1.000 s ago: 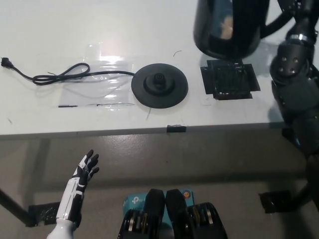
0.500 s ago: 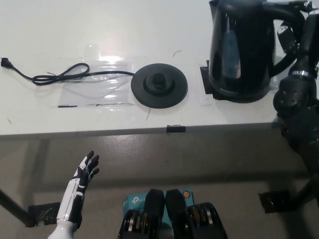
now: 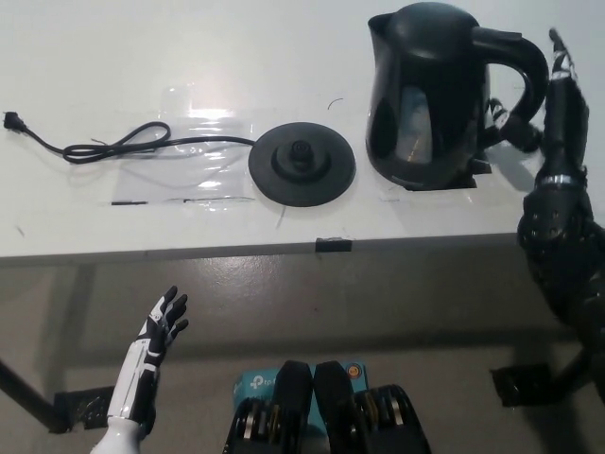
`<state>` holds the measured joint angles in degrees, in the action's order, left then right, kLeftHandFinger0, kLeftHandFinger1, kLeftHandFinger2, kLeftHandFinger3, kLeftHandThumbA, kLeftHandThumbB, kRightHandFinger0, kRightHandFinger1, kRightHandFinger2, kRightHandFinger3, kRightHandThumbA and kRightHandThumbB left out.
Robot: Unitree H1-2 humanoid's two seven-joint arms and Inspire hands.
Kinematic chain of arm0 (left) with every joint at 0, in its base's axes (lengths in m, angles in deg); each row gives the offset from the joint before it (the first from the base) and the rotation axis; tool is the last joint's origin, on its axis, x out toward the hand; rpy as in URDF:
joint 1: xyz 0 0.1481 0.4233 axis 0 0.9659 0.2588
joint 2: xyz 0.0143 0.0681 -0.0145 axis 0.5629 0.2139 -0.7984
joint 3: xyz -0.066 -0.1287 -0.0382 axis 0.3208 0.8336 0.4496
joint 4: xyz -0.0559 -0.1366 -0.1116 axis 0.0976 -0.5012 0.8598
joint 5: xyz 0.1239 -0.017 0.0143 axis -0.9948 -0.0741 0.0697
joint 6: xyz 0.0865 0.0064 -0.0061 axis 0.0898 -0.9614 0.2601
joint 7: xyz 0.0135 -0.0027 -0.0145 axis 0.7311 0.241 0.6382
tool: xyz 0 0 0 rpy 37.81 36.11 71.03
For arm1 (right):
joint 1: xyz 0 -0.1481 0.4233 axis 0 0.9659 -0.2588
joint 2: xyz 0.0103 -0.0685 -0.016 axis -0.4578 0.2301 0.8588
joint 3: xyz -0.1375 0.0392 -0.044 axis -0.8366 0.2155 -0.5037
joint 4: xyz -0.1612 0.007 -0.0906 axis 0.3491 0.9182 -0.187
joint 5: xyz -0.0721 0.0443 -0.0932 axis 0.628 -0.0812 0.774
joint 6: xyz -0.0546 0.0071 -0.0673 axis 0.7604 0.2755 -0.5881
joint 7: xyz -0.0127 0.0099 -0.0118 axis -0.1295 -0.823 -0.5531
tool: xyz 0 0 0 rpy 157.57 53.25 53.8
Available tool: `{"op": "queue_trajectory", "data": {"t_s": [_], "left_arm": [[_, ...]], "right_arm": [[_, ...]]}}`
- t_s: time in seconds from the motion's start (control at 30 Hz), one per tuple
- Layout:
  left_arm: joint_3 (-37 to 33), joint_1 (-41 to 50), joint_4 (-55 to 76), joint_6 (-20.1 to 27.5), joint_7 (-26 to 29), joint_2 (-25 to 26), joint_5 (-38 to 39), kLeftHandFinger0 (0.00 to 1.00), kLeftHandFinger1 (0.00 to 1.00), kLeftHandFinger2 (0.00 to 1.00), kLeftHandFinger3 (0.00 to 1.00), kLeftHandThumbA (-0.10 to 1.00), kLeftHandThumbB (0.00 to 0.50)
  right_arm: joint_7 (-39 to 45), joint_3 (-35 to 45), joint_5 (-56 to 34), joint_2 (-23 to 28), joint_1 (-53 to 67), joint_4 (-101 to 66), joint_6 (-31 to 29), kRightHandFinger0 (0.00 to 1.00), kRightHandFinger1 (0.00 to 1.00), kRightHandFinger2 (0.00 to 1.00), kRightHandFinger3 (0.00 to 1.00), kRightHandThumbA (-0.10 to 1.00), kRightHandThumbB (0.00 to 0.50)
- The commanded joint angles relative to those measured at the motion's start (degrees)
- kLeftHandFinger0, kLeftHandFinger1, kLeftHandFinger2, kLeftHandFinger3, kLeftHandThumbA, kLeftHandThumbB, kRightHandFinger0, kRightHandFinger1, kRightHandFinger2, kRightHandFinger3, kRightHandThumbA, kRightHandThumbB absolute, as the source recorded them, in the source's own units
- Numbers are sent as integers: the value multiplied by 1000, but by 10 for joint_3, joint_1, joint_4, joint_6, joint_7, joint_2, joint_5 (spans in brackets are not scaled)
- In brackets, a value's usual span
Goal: Use the right hand to grab the handle of the kettle from the base and place it on the right side
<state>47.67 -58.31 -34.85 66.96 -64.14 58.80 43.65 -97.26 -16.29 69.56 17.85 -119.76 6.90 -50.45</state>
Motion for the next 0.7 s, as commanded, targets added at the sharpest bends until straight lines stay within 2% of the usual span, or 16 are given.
{"op": "queue_trajectory", "data": {"t_s": [0.0,0.13,0.27,0.37,0.43,0.5,0.53,0.57,0.6,0.63,0.67], "left_arm": [[1,0,12,15,-3,2,9,989,1000,1000,1000,1000,468],[2,1,10,17,-1,3,7,986,1000,1000,1000,1000,467],[1,4,11,16,-1,4,6,989,1000,1000,1000,1000,461],[2,3,7,20,0,4,3,982,1000,1000,1000,1000,470],[3,1,5,24,1,4,3,980,1000,1000,1000,1000,470],[3,1,6,18,2,4,3,979,1000,1000,1000,1000,472],[4,1,7,17,2,4,3,978,1000,1000,1000,1000,471],[4,2,6,18,2,5,3,976,1000,1000,1000,1000,471],[5,2,5,19,3,5,3,974,1000,1000,1000,1000,470],[6,0,3,17,3,5,4,969,1000,1000,1000,1000,476],[6,-2,1,19,4,6,3,969,1000,1000,1000,1000,475]], "right_arm": [[21,-6,-11,11,11,-24,-27,1000,1000,1000,1000,888,426],[32,-1,-26,16,50,-82,-27,1000,1000,1000,1000,884,464],[82,15,-68,25,107,-183,-27,1000,1000,1000,1000,880,491],[117,31,-100,31,156,-276,-27,1000,1000,1000,1000,1000,499],[144,64,-153,27,201,-385,-27,1000,1000,1000,1000,1000,488],[126,80,-158,22,231,-470,-27,1000,1000,1000,1000,1000,435],[122,89,-163,17,242,-502,-27,1000,1000,1000,1000,1000,433],[119,97,-171,12,258,-541,-27,1000,1000,1000,1000,1000,468],[121,104,-182,5,272,-576,-27,1000,1000,1000,1000,1000,476],[86,110,-151,-2,282,-596,-27,1000,1000,1000,1000,1000,486],[57,118,-129,-13,292,-617,-27,1000,1000,1000,1000,1000,472]]}}
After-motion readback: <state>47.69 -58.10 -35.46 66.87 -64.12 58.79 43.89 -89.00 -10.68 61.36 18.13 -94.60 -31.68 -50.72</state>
